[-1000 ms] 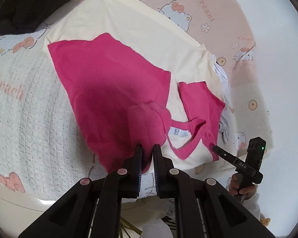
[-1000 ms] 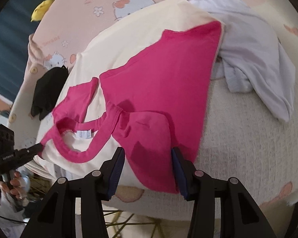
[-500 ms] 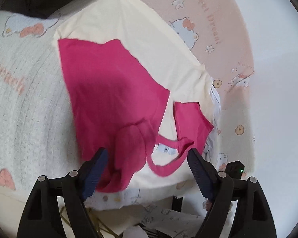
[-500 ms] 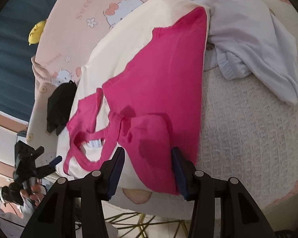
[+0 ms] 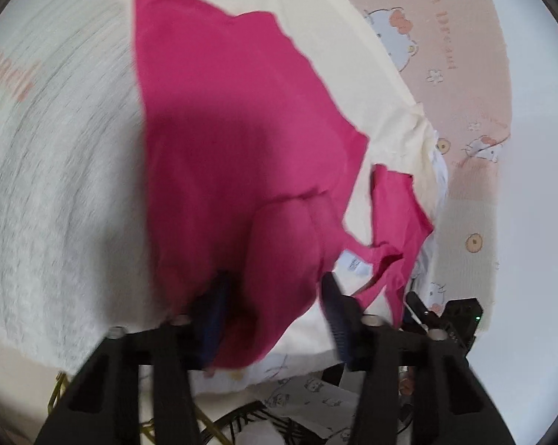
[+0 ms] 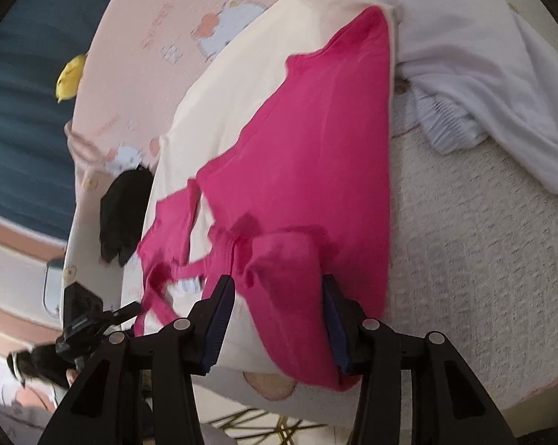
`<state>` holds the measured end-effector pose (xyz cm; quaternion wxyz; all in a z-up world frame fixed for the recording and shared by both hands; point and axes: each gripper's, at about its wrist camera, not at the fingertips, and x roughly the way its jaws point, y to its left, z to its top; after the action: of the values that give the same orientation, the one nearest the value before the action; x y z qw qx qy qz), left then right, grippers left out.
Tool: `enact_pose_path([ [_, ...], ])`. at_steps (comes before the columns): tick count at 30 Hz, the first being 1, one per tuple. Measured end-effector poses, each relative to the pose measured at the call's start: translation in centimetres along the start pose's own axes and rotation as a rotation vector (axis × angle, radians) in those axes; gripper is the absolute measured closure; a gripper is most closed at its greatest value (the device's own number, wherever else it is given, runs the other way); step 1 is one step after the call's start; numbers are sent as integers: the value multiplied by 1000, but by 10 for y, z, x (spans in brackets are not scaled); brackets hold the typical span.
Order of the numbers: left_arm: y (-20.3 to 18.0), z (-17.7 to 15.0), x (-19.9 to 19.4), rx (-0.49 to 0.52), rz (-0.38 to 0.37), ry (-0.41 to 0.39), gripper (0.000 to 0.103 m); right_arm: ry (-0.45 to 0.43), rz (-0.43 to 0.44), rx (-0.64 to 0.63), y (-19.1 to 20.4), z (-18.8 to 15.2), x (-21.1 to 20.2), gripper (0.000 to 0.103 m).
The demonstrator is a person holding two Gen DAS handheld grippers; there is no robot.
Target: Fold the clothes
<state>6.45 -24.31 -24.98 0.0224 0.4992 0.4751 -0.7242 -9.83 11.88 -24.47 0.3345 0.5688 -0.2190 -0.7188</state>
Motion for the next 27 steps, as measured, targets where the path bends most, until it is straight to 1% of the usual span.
enact_pose_path([
  [2, 4, -4, -4, -1, 2, -12, 77, 8, 7, -3, 1, -4, 0, 58],
  [3, 6, -6, -6, -8, -1, -17, 80, 11, 4, -1, 0, -6, -1, 63],
  [4, 8, -8, -8, -10, -1, -21, 84, 19, -9, -6, 1, -7, -1, 73],
  [5, 8, -10, -8, -3, 8, -22, 87, 27, -36, -19, 2, -8, 0, 81],
  [6, 7, -12, -9, 6, 17, -23, 88, 27, -52, -23, 2, -8, -1, 94],
  [8, 3, -18, -12, 36, 38, -28, 90, 26, -79, -31, 3, -9, -1, 95],
  [13, -1, -28, -17, 85, 80, -9, 90, 15, -78, -46, 8, -15, -16, 96],
  [18, 1, -39, -20, 157, 120, 13, 90, 59, -120, -5, -1, -32, -19, 97],
  [21, 3, -41, -20, 173, 125, 16, 90, 50, -112, 14, -7, -41, -24, 97],
  [27, -5, -37, -19, 181, 150, 11, 90, 44, -143, -28, -4, -45, -26, 97],
])
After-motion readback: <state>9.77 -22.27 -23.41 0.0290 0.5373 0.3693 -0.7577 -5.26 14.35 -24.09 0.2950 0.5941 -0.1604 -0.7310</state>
